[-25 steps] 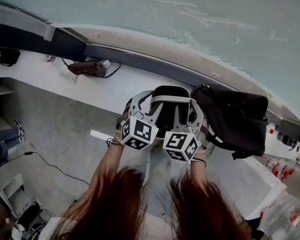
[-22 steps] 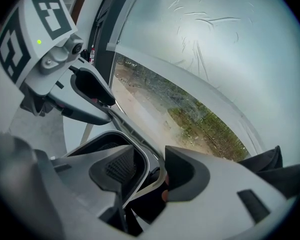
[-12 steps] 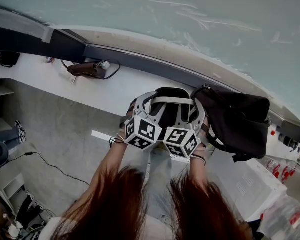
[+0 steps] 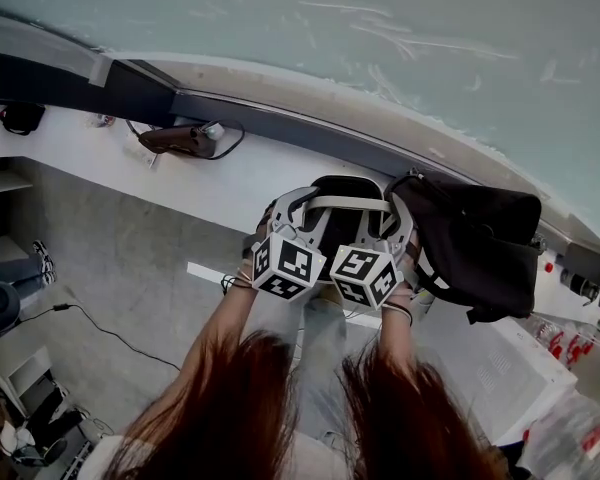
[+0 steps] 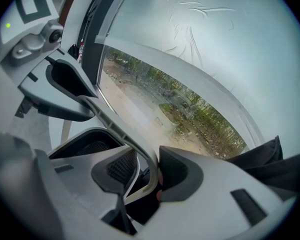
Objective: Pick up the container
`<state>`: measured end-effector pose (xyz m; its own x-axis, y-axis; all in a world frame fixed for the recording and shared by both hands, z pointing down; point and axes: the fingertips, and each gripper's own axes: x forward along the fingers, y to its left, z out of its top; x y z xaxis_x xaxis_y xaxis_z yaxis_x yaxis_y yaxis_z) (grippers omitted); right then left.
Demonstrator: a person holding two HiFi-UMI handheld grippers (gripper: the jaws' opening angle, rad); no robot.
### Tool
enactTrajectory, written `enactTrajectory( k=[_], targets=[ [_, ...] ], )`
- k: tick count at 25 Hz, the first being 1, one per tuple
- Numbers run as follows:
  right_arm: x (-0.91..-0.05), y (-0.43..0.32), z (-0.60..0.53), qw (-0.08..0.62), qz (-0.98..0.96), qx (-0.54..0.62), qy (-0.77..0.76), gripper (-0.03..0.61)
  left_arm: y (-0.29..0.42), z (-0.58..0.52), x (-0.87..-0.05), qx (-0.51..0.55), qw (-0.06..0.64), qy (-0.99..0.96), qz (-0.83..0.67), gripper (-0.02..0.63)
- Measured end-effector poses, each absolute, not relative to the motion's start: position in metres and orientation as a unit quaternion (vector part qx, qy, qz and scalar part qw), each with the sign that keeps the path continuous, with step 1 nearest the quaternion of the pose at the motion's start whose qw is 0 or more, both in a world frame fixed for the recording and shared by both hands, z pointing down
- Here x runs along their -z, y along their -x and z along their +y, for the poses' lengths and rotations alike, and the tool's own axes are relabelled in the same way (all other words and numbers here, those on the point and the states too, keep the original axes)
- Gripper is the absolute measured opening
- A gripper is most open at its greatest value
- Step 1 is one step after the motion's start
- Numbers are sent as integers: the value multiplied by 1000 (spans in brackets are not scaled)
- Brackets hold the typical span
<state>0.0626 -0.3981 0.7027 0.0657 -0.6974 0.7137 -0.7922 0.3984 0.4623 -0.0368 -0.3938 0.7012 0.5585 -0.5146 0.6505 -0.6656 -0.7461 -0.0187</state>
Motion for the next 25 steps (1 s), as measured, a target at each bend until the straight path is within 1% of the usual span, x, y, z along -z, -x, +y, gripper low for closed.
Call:
enactTrajectory(
  k=[1, 2, 10, 25],
  targets=[
    [-702, -63, -398, 482, -681, -49, -548, 139, 37, -393, -701, -326, 117, -875, -338, 107],
    [-701, -64, -397, 481, -681, -49, -549, 137, 38, -392, -700, -326, 116, -876, -337, 107],
    [-696, -61, -388, 487, -687, -40, -538, 130, 41, -387, -696, -309, 98, -869, -375, 106],
    [-681, -59, -367, 496, -696, 18, -519, 118, 41, -364, -682, -335, 66, -860, -380, 104]
  ],
)
